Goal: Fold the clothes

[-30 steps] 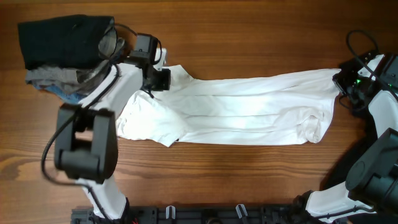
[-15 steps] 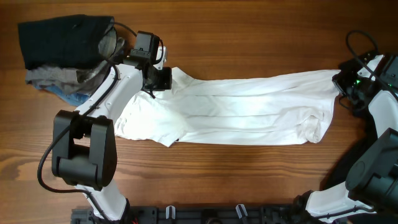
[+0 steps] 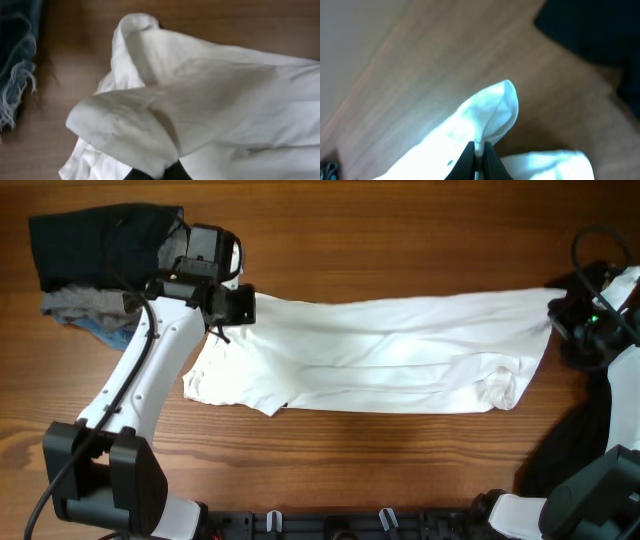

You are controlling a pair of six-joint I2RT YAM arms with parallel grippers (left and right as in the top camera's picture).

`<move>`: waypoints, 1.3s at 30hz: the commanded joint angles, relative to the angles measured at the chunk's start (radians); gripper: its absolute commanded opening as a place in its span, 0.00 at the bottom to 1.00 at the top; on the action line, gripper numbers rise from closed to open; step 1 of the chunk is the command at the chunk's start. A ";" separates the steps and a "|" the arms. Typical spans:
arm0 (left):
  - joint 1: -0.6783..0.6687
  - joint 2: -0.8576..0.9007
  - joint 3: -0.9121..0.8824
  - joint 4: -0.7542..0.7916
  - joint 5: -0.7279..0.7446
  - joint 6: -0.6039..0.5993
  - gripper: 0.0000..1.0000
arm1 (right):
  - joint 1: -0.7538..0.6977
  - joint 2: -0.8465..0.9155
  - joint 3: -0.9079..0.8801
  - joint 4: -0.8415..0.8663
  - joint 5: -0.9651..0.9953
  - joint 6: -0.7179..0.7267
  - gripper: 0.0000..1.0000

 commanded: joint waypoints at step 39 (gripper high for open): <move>0.126 0.003 0.003 -0.364 -0.037 -0.140 0.43 | -0.109 0.398 -0.005 -0.300 0.119 -0.040 0.81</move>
